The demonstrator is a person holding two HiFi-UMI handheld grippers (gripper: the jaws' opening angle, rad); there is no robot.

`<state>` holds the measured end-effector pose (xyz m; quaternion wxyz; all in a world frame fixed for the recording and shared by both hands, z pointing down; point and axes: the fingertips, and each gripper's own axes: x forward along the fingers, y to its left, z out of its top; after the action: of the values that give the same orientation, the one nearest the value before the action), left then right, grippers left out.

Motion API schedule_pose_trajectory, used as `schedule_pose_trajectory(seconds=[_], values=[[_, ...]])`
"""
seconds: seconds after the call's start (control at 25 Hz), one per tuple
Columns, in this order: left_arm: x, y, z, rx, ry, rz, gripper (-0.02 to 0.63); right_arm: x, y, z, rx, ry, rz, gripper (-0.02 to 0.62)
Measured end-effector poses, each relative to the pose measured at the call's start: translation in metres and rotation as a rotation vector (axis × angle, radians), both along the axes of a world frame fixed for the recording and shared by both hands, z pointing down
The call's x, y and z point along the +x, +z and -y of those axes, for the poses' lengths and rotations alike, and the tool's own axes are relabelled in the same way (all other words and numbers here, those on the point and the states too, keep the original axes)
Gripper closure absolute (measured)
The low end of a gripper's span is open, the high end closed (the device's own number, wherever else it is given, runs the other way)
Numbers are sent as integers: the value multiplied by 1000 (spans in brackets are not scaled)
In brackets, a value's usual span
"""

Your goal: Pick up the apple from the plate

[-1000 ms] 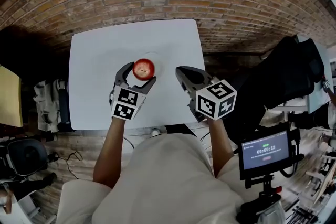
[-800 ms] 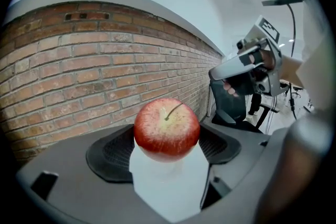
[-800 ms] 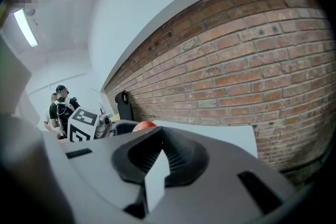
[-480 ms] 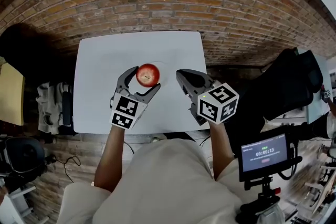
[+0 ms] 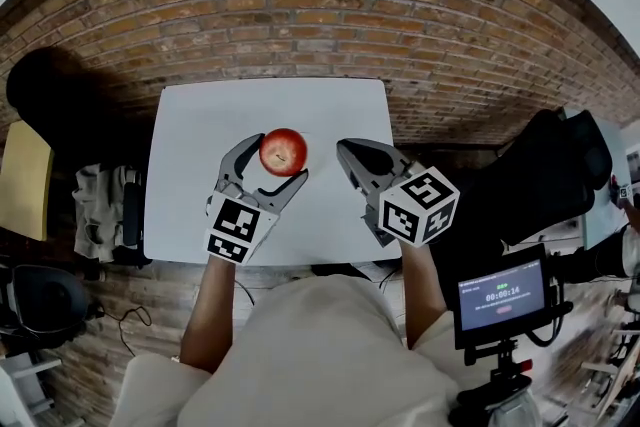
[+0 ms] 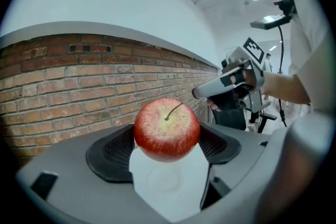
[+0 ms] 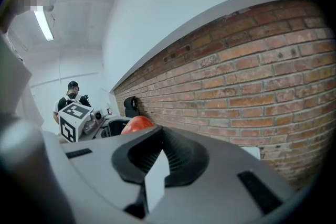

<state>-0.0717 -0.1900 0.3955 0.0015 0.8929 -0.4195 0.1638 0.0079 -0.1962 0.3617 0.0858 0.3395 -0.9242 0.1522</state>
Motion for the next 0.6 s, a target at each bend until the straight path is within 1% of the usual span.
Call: schedule_pose_trajectory(seconds=[0.24,0.6], values=[[-1,-24,-9,50,-5,-46,219,-1,-14,-6,45,-5,-22,592],[-2,-45,-12,100,-1,-73,219,-1,-25,-6,98,8,-44,592]])
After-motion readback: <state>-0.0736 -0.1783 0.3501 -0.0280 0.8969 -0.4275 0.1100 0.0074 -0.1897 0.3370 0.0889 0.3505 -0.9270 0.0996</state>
